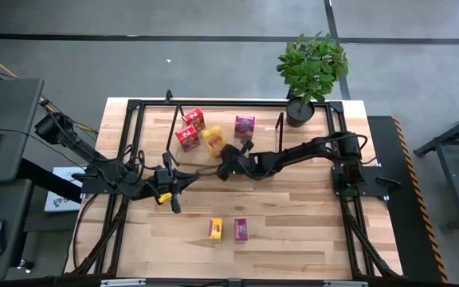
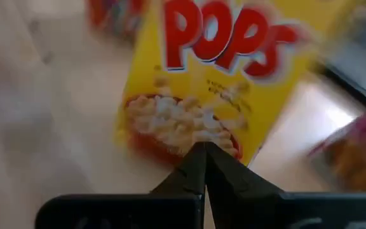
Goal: Stack cereal on shelf
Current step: Put the yellow cereal box on the shelf
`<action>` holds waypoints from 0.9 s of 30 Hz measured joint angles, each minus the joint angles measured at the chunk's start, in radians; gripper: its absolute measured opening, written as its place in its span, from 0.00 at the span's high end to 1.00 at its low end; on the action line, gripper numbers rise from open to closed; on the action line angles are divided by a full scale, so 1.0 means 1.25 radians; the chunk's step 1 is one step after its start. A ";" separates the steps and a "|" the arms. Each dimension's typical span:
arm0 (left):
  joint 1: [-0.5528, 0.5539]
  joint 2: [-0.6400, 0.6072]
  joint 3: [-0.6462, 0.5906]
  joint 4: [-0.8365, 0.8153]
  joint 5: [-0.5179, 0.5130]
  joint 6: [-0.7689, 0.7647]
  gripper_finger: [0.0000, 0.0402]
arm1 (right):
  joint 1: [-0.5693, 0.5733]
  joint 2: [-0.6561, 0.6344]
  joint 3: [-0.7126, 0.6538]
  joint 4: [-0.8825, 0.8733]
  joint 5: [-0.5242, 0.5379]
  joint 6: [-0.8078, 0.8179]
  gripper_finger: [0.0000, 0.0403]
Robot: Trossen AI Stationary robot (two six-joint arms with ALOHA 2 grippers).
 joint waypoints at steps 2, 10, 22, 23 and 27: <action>0.000 0.000 0.000 0.000 0.000 0.000 1.00 | 0.014 0.006 -0.003 -0.018 -0.006 0.016 1.00; 0.000 0.000 0.000 0.000 0.000 -0.006 1.00 | 0.041 0.003 -0.003 -0.016 0.003 0.057 1.00; 0.000 0.000 0.000 -0.016 0.001 -0.012 1.00 | 0.042 -0.021 -0.003 -0.011 -0.003 -0.007 1.00; 0.000 0.000 0.000 -0.018 0.003 -0.011 1.00 | 0.044 -0.031 -0.003 -0.013 -0.004 -0.024 1.00; 0.000 0.000 0.001 -0.018 0.033 0.015 1.00 | 0.059 -0.081 -0.003 -0.057 0.008 -0.075 1.00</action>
